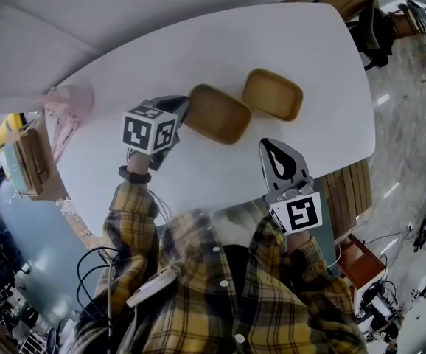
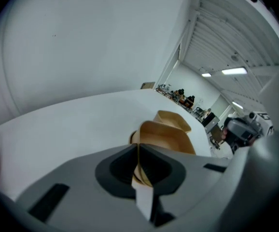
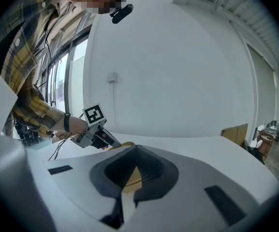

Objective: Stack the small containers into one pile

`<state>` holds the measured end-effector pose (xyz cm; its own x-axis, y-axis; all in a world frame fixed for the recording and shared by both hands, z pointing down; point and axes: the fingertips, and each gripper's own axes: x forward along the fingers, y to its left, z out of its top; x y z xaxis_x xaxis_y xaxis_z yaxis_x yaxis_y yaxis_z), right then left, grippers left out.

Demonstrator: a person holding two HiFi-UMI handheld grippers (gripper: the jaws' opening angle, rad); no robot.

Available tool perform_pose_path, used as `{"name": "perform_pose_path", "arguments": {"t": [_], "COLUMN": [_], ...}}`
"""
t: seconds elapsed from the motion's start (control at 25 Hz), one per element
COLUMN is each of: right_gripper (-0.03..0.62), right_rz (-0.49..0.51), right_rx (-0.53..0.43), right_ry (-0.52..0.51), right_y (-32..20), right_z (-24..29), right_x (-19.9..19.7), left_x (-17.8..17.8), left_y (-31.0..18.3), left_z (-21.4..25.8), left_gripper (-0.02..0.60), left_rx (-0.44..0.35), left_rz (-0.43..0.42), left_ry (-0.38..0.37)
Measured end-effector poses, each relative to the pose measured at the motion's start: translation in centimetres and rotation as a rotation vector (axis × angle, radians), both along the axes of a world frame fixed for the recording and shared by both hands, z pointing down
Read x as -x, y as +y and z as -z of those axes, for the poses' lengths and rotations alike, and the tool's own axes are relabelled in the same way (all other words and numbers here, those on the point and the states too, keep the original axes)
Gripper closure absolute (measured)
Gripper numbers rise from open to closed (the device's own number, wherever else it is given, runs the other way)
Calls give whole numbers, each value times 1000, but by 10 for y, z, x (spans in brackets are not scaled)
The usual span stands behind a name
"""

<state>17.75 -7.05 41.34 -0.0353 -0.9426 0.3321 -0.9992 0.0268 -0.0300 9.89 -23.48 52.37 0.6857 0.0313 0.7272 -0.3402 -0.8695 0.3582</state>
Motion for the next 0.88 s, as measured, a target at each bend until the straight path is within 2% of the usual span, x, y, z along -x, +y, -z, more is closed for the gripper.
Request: {"name": "perform_pose_path", "arguments": {"t": [0.36,0.72,0.88], "right_gripper": [579,579,579], "right_rz": [-1,6,4], "right_rx": [2,5,2], "right_ry": [-9,-15,-13], "right_y": [-11,-15,-13], "right_z": [-2,-7,-7], "right_x": [-8,-8,-10], "left_x": [-4,-6,-7], "left_y": [2,10,13], "left_z": [-19,-28,-30], "left_gripper": [552,552,552], "left_rx": [-90,-280,-330], "left_rz": [-43,-148,-150], "left_ry": [-104,-243,-255]}}
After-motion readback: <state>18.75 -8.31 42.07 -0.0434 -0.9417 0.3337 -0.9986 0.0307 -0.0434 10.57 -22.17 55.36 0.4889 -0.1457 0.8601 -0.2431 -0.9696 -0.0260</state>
